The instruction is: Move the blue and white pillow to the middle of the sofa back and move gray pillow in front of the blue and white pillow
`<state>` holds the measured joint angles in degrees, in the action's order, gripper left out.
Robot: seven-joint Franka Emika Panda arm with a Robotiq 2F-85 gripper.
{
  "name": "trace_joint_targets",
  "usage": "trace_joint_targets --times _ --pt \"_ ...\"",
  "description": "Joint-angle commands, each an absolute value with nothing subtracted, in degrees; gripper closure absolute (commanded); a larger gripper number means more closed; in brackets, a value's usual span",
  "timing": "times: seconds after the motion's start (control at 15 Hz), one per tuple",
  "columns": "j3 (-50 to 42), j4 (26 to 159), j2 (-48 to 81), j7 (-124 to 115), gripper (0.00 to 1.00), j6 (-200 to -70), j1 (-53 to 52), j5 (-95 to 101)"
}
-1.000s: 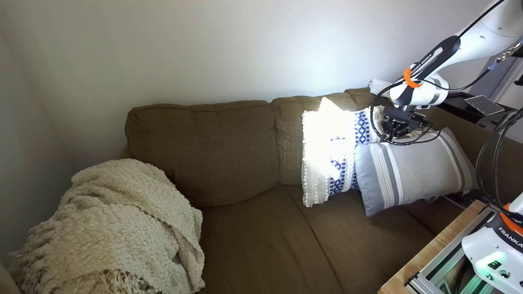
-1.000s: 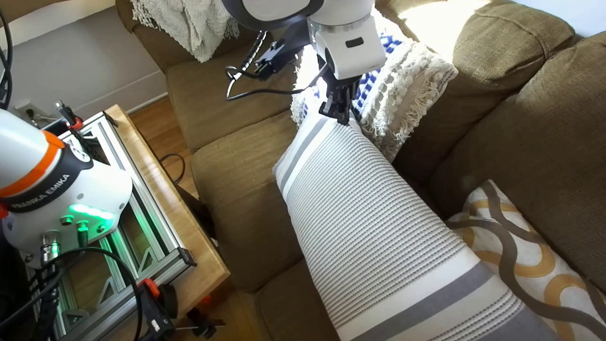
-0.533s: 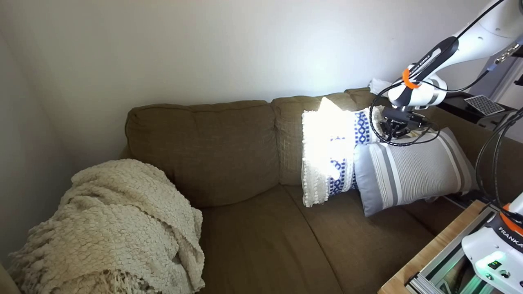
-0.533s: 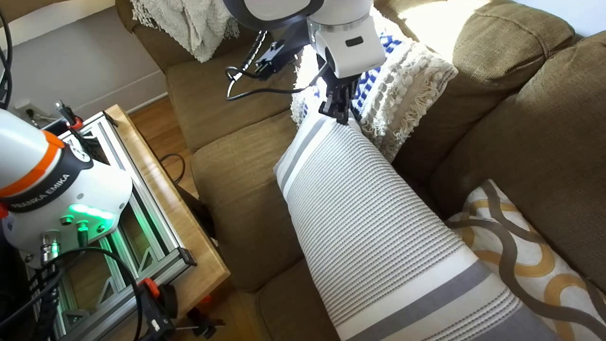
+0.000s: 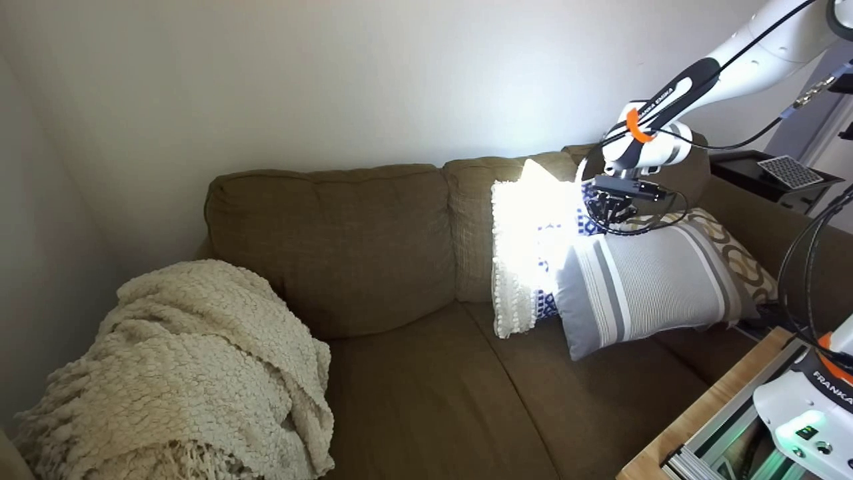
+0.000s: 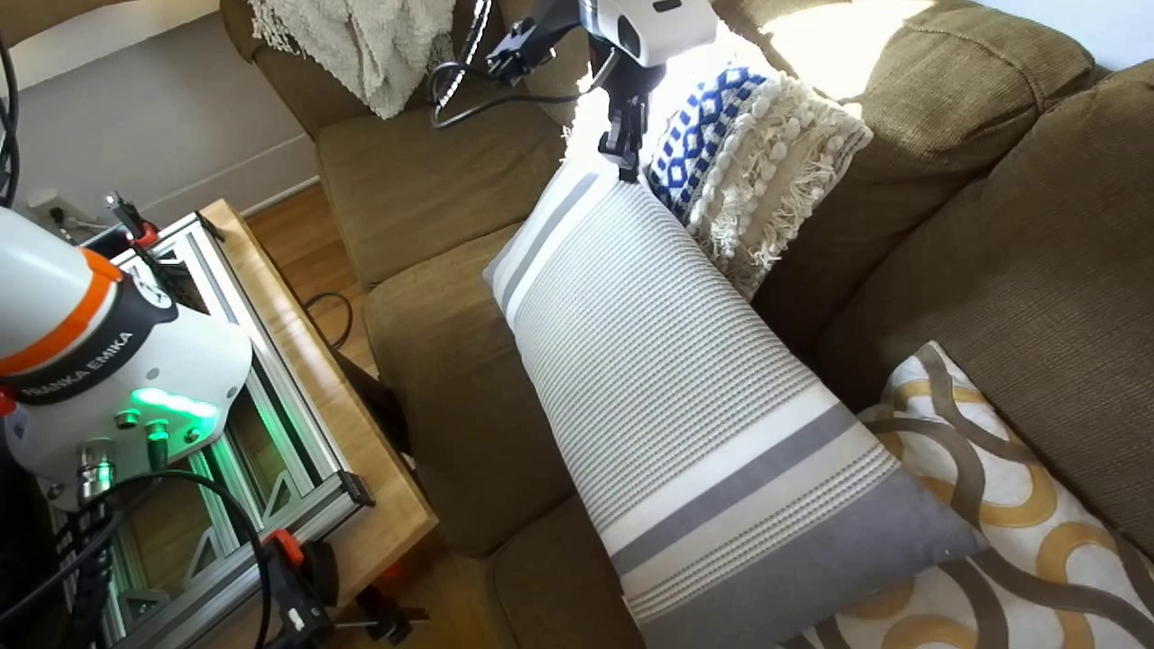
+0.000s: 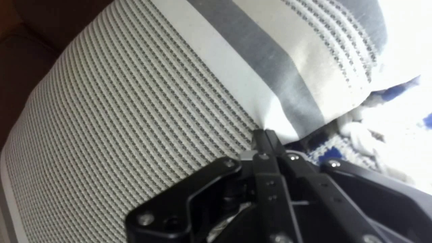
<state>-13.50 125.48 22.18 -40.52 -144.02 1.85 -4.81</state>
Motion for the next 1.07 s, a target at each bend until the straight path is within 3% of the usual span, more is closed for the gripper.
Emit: trace_joint_targets --times 0.0,1.0 --pt "-11.0 120.4 24.6 -39.4 1.0 -139.2 0.6 -4.3" --pt "-7.6 106.9 32.9 -26.6 1.0 -120.9 -2.1 1.1"
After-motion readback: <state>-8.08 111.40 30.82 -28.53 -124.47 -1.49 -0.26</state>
